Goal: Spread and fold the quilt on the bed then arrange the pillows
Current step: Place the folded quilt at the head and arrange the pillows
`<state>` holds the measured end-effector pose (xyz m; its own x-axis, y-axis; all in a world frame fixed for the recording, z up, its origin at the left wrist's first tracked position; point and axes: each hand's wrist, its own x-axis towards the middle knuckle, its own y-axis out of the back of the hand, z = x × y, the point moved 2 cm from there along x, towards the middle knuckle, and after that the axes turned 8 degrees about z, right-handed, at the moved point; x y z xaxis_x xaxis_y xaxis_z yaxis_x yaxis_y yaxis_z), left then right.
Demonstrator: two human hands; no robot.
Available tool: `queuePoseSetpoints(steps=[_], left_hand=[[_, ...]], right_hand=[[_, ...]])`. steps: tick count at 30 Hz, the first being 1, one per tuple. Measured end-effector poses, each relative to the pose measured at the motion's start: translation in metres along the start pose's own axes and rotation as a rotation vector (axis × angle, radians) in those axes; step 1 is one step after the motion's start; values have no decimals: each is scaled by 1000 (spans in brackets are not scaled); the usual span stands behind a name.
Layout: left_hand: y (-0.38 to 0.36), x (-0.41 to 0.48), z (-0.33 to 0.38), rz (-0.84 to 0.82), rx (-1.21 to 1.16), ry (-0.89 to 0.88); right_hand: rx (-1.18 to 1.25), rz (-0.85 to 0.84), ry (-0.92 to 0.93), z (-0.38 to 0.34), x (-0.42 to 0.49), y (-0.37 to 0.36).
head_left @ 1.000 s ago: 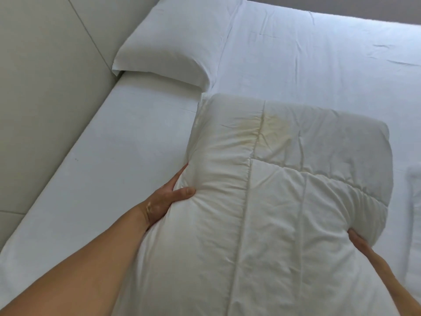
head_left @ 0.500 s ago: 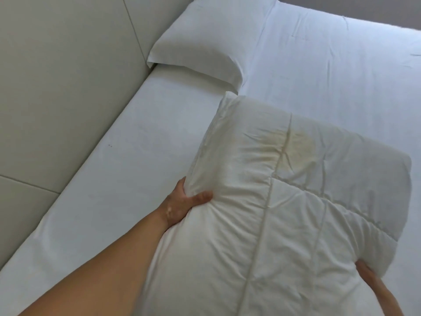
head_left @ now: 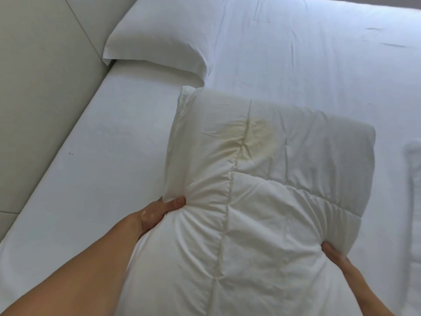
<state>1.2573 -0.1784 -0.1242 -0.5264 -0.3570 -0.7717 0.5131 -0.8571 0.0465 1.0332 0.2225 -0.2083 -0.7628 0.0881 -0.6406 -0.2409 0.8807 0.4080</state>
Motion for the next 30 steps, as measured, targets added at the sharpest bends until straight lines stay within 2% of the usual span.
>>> queuePoseSetpoints(steps=[3,8,13,16,20,25,27,30], left_hand=[[6,1,-19,11,-67,45],[33,-25,-17,69,-166,-27],[97,-73,-1,120,-174,-53],[156,-109,7,189,-228,-20],[239,-157,13,357,-219,-117],[318,-177,14,504,-286,-165],[337,-166,10,567,-190,-108],[348,-143,-13,517,8,-18]], right_hand=[[21,-60,19,-11,-29,-6],[86,-170,97,-67,-126,-1],[163,-289,139,-85,-171,-30],[157,-363,143,-96,-194,-78],[154,-549,218,-108,-232,-150],[216,-619,241,-114,-268,-238],[212,-674,214,-104,-270,-268],[156,-688,147,-83,-276,-295]])
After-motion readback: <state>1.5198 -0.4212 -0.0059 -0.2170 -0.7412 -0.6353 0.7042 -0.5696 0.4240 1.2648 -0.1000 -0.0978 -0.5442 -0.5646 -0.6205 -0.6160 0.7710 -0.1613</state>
